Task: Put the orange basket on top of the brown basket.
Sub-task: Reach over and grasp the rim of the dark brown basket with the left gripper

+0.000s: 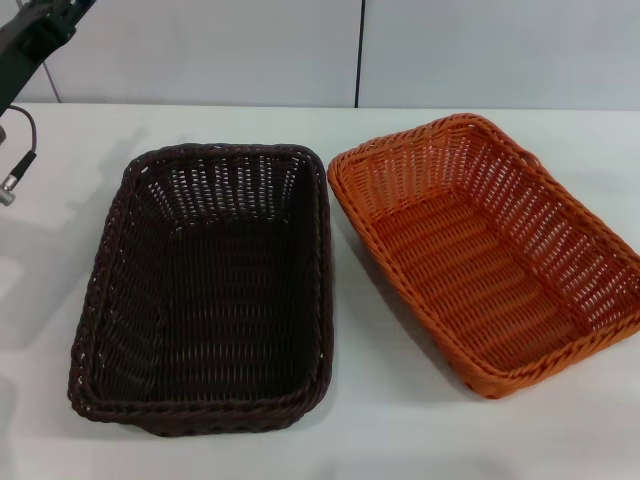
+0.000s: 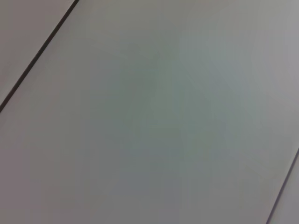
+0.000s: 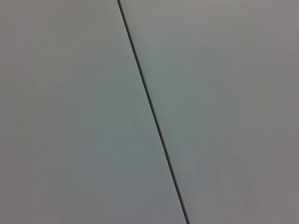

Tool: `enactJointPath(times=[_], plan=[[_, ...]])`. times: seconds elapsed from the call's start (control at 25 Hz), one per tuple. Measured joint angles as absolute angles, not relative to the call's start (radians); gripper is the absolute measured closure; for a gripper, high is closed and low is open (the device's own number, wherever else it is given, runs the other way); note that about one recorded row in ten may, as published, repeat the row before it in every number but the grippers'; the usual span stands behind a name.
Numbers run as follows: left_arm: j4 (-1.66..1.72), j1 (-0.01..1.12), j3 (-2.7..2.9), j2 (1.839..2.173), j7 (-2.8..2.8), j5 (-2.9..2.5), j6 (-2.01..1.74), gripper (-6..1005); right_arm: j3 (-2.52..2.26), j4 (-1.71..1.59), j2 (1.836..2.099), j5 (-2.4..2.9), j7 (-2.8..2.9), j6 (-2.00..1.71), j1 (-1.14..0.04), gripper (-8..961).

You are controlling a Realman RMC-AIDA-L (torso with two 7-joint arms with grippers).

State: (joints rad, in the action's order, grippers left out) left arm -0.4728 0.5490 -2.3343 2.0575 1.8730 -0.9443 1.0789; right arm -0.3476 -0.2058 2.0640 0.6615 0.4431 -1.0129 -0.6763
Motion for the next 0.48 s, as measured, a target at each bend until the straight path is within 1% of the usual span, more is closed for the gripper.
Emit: enactJointPath(times=[0.48], plan=[[-0.481,0.566,-2.335,2.055,1.877,-0.951,1.034,156,-0.339,-0.209,2.062,0.663,0.444,-0.994,-0.677,282]])
